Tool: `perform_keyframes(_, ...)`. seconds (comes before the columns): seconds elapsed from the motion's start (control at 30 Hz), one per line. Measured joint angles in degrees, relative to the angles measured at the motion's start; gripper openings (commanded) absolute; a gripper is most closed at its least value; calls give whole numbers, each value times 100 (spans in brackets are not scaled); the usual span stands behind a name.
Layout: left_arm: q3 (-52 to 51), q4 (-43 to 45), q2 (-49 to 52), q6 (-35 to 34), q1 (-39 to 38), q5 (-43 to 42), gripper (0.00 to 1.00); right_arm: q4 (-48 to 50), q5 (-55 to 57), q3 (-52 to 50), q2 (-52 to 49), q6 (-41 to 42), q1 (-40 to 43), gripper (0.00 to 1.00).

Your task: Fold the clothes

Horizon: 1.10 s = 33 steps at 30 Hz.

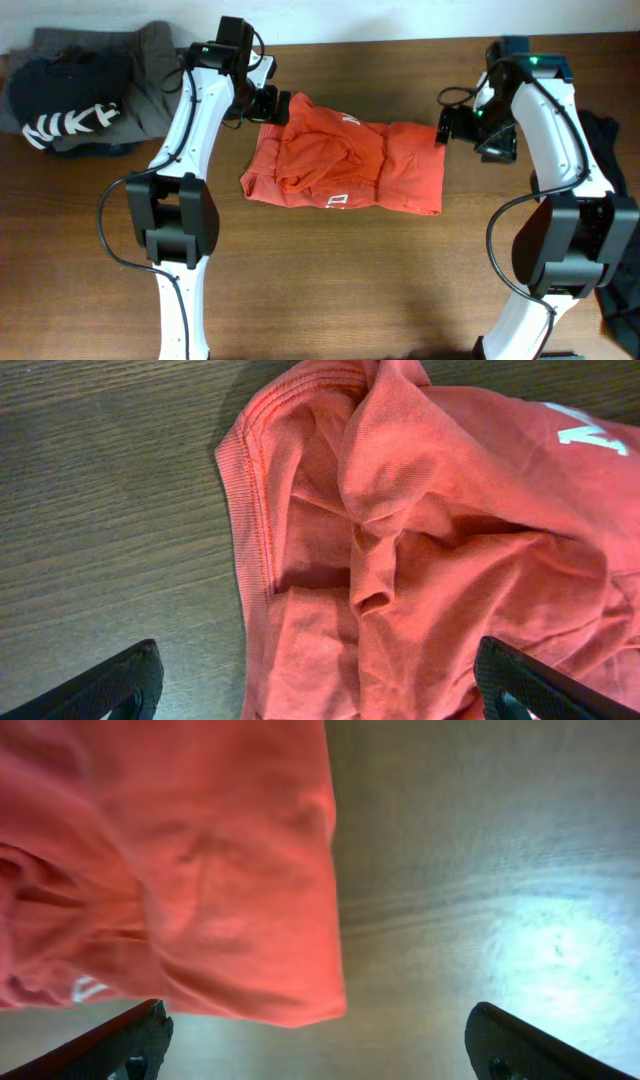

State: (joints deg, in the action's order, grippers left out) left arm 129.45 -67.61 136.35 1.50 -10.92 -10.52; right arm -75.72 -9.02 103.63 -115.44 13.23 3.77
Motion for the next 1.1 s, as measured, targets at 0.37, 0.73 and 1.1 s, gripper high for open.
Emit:
perform_keyframes(0.37, 31, -48, 557, 468, 190, -496, 99, 345, 2, -529, -2, -15, 0, 99)
perform_keyframes(0.73, 439, -306, 562, 1574, 1224, -3279, 99, 597, 17, -531, -2, -17, 0, 99)
perform_keyframes(1.1, 439, -365, 577, 1646, 1532, -2625, 99, 726, 17, -531, -2, -15, 0, 99)
